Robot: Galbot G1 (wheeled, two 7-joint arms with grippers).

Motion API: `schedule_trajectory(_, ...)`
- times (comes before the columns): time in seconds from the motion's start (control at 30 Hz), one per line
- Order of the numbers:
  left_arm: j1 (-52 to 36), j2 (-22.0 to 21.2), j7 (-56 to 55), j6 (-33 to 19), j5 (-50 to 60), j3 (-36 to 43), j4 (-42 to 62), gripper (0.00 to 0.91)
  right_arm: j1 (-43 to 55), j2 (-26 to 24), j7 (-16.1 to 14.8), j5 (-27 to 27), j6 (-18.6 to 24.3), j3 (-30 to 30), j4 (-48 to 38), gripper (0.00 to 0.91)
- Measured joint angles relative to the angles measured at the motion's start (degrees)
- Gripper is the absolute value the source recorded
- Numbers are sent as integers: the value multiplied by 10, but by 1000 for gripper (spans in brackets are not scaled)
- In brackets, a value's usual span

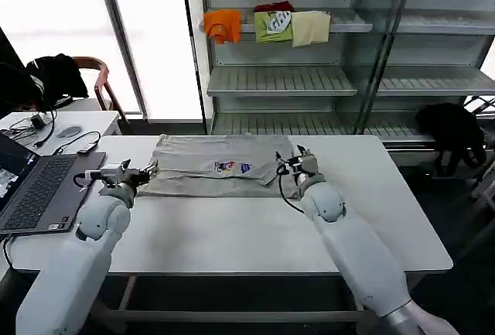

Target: Fold and organize the clothes.

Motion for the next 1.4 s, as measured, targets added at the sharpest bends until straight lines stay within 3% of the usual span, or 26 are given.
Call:
schedule_trajectory(0.37,71,21,52,-16,-22,-47,-25,907,-109,-40,4,59,-8,48,106,907)
schedule_trajectory(0.9,57,10,82,-34,-22,-46,51,907,-155,-34,9,81,-11,65,125,907)
schedule_trajectory(1.0,51,10,86,-36,-21,-44,64,846,-151,-28,8,81,-11,62,117,907)
schedule_trajectory(1.03,48,10,87,-36,-21,-44,68,756,-150,-26,8,80,-11,61,114,907)
schedule_trajectory(1.13,43,10,92,-38,-21,-44,79,635,-144,-21,7,78,-10,58,105,856)
schedule_trajectory(1.4,28,3,100,-46,-13,-37,106,615,-133,-10,2,69,-2,53,79,826)
